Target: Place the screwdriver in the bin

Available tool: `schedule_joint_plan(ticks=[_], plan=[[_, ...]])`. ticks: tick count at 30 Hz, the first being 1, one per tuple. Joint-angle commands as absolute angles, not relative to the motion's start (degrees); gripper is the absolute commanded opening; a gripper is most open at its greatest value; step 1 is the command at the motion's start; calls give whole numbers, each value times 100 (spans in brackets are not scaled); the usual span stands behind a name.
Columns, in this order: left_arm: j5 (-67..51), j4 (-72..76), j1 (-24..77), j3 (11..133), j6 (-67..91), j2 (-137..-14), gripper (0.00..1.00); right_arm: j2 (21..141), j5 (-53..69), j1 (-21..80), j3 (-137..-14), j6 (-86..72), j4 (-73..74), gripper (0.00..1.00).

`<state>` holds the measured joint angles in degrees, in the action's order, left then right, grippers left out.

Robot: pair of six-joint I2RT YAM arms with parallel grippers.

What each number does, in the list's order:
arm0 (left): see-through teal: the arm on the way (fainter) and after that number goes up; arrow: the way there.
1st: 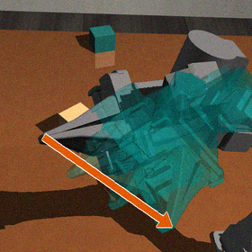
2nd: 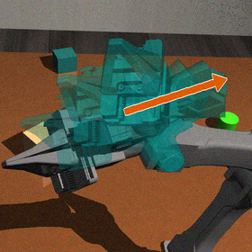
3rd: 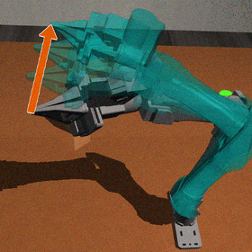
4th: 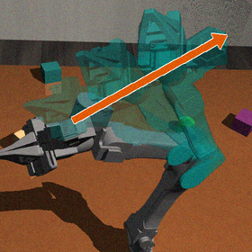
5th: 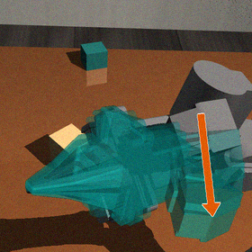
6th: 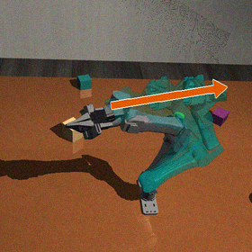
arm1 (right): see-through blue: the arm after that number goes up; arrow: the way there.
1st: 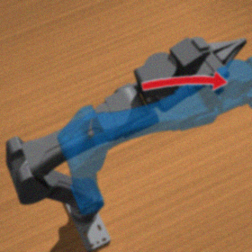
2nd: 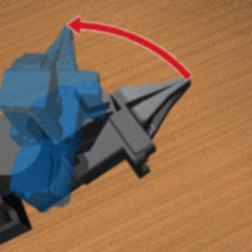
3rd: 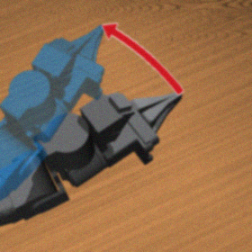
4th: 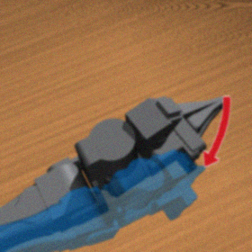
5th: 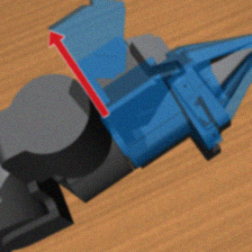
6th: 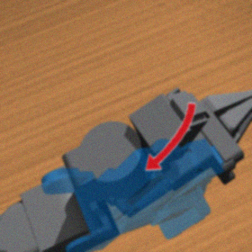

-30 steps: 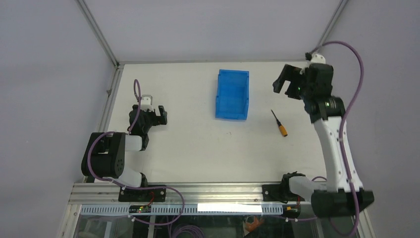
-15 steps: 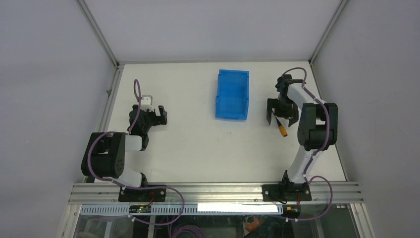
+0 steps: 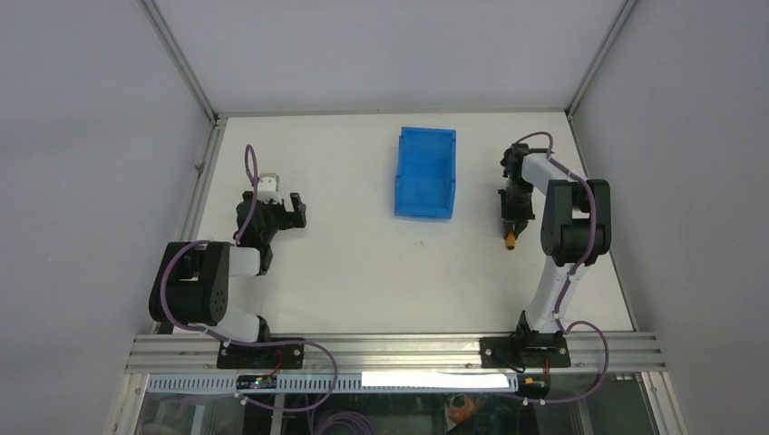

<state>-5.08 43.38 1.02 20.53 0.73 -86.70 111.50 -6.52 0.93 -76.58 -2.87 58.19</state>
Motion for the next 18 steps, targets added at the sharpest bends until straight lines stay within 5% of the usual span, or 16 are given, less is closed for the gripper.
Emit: schedule_joint_plan(ticks=[1, 10, 18], plan=[[-607, 4713, 70, 2145, 88, -8639, 99, 11019, -934, 70, -7988, -224, 5928, 0], [-606, 4715, 70, 2145, 88, -8640, 99, 10642, -821, 70, -9641, -556, 7808, 0], [-607, 4715, 70, 2147, 88, -8639, 99, 10346, 151, 94, -10556, -1069, 7961, 0]])
